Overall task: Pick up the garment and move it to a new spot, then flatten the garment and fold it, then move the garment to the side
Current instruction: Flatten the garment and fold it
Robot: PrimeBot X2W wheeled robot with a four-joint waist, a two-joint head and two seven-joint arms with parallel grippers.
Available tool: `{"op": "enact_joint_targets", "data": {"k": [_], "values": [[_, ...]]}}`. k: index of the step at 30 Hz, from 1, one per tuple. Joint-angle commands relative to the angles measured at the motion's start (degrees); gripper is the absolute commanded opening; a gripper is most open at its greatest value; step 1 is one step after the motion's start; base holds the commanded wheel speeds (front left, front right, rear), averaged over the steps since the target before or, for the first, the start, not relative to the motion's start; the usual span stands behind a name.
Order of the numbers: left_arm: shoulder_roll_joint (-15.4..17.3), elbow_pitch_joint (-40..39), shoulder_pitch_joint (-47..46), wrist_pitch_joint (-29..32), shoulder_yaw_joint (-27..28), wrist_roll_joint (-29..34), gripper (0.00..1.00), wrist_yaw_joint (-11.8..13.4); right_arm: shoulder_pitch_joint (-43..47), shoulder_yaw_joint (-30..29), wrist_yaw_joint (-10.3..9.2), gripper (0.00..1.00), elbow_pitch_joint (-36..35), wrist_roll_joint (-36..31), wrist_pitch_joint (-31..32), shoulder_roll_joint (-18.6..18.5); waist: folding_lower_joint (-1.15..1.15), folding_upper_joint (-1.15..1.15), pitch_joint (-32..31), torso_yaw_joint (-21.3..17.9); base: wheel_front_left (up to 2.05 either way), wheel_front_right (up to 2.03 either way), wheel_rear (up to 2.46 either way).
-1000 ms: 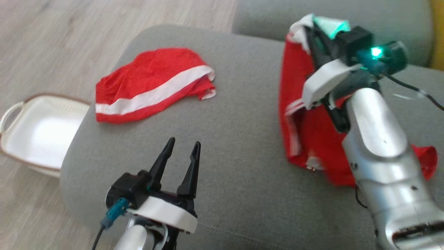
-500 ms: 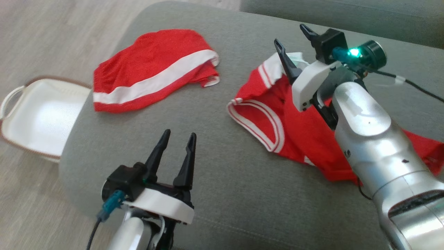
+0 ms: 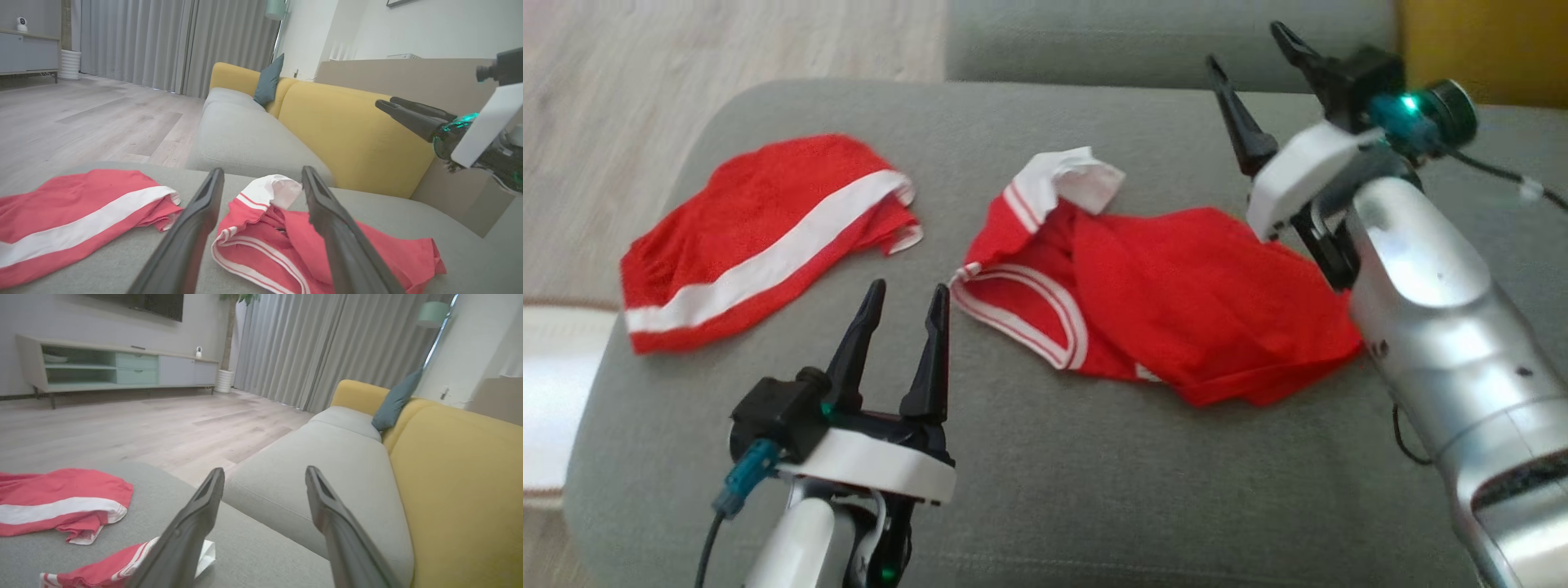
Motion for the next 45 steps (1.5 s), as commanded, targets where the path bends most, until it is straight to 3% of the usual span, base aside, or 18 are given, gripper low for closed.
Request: {"op": "enact_joint_targets", "data": {"k": [1, 6, 11, 16, 19, 23, 35, 45], "values": [[-0.1, -2.6, -2.2, -0.3, 2.6, -0.5, 1.0, 0.5, 2.1, -0.9, -0.04, 1.0, -3.7, 1.1, -1.4, 0.2, 0.0, 0.0, -2.3, -3.2, 0.0, 0.0, 0.0], [-0.1, -3.3, -1.4, -0.3, 3.2, -0.3, 1.0, 0.6, 9.7, -7.9, -0.04, 1.0, -11.0, 1.4, -2.4, -0.5, 0.0, 0.0, -3.5, -5.9, 0.0, 0.0, 0.0], [-0.1, -3.7, -0.9, -0.3, 3.6, -0.2, 1.0, 0.7, 19.4, -15.6, -0.04, 1.0, -20.4, -1.8, -2.7, 1.1, 0.0, 0.0, -3.9, -7.2, 0.0, 0.0, 0.0], [-0.1, -3.7, 0.2, -0.3, 3.7, -0.4, 1.0, 0.4, 34.4, -23.6, -0.04, 1.0, -35.8, -6.9, -2.7, 4.1, 0.0, 0.0, -3.7, -8.1, 0.0, 0.0, 0.0], [-0.1, -3.3, 1.3, -0.3, 3.8, -0.4, 1.0, 0.2, 44.3, -26.0, -0.04, 1.0, -46.9, -6.5, -2.7, 4.6, 0.0, 0.0, -3.4, -8.2, 0.0, 0.0, 0.0], [-0.1, -2.9, 2.4, -0.3, 3.7, -0.5, 1.0, 0.1, 51.3, -24.4, -0.04, 1.0, -53.8, -8.0, -2.7, 4.7, 0.0, 0.0, -2.8, -8.3, 0.0, 0.0, 0.0], [-0.1, -2.5, 2.4, -0.3, 3.4, 0.3, 1.0, -1.1, 54.7, -23.8, -0.04, 1.0, -55.5, -6.7, -2.7, 4.7, 0.0, 0.0, -1.8, -5.6, 0.0, 0.0, 0.0], [-0.1, -1.7, 1.0, -0.3, 1.4, 0.2, 1.0, -1.7, 49.0, -16.9, -0.04, 1.0, -44.7, -9.0, 0.3, 4.7, 0.0, 0.0, 1.9, 0.6, 0.0, 0.0, 0.0]]}}
